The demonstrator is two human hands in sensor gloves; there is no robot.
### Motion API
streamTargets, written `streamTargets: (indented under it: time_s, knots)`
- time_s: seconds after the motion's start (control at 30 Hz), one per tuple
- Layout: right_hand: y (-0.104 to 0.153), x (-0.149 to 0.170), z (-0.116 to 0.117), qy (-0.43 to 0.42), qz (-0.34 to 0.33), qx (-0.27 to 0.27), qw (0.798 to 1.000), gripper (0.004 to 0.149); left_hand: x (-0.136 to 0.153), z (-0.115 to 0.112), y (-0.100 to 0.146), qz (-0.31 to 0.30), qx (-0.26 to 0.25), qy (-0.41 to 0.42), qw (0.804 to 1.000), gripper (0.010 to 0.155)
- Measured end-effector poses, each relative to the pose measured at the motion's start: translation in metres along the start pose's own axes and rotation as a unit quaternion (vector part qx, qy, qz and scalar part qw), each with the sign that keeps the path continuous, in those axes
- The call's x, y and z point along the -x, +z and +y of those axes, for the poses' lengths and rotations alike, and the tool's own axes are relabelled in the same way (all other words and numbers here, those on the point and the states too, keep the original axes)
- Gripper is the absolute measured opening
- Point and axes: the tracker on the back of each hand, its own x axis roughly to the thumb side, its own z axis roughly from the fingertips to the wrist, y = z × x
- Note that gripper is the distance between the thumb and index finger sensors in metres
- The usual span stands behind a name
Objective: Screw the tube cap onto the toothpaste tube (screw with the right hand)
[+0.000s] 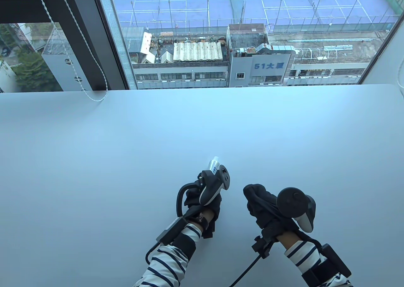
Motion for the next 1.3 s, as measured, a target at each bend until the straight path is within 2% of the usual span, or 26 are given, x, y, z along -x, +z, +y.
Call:
streamTargets:
  time_s: [0.17,0.3,0.43,0.53,0.6,0.67,0.7,0.8,0.87,0.97,1.1,1.23,1.3]
  knots:
    - [0.000,0.000,0.000,0.001,0.004,-0.003,1.000,0.066,-0.006,0.007,-0.008,0.049,0.058,-0.040,0.996,0.057]
    - [0.000,0.000,0.001,0.001,0.006,-0.007,1.000,0.066,0.002,0.005,-0.015,0.083,0.115,-0.054,0.988,0.059]
    - [0.000,0.000,0.000,0.007,0.007,-0.008,1.000,0.067,0.005,0.003,-0.013,0.066,0.096,-0.062,0.991,0.060]
    - [-0.001,0.001,0.001,0.021,0.012,-0.021,0.999,0.066,0.013,0.005,-0.006,0.036,0.089,-0.038,0.995,0.062]
    - [-0.003,-0.001,0.001,0.052,0.002,-0.030,0.998,0.061,0.022,0.011,0.003,0.012,0.047,-0.016,0.999,0.063]
    - [-0.005,-0.006,0.002,0.125,-0.035,-0.041,0.991,0.054,0.040,0.020,0.019,-0.032,-0.051,-0.038,0.997,0.065]
    - [-0.005,-0.008,0.003,0.148,-0.048,-0.045,0.987,0.051,0.045,0.023,0.024,-0.046,-0.081,-0.042,0.995,0.065]
    - [-0.005,-0.016,0.007,0.271,-0.121,-0.067,0.953,0.048,0.079,0.030,0.049,-0.130,-0.214,-0.019,0.968,0.064]
    - [-0.004,-0.018,0.008,0.318,-0.149,-0.087,0.932,0.051,0.101,0.031,0.063,-0.171,-0.267,-0.001,0.948,0.065]
    - [0.001,-0.015,0.005,0.339,-0.158,-0.099,0.922,0.059,0.133,0.027,0.077,-0.202,-0.281,0.002,0.938,0.076]
    - [0.013,-0.002,-0.003,0.335,-0.169,-0.106,0.921,0.069,0.174,0.013,0.086,-0.250,-0.254,0.014,0.934,0.090]
    - [0.022,0.013,-0.005,0.358,-0.159,-0.140,0.909,0.074,0.192,0.000,0.082,-0.256,-0.232,0.014,0.938,0.093]
    - [0.021,0.021,-0.004,0.362,-0.134,-0.167,0.907,0.076,0.196,-0.010,0.074,-0.257,-0.206,0.028,0.944,0.093]
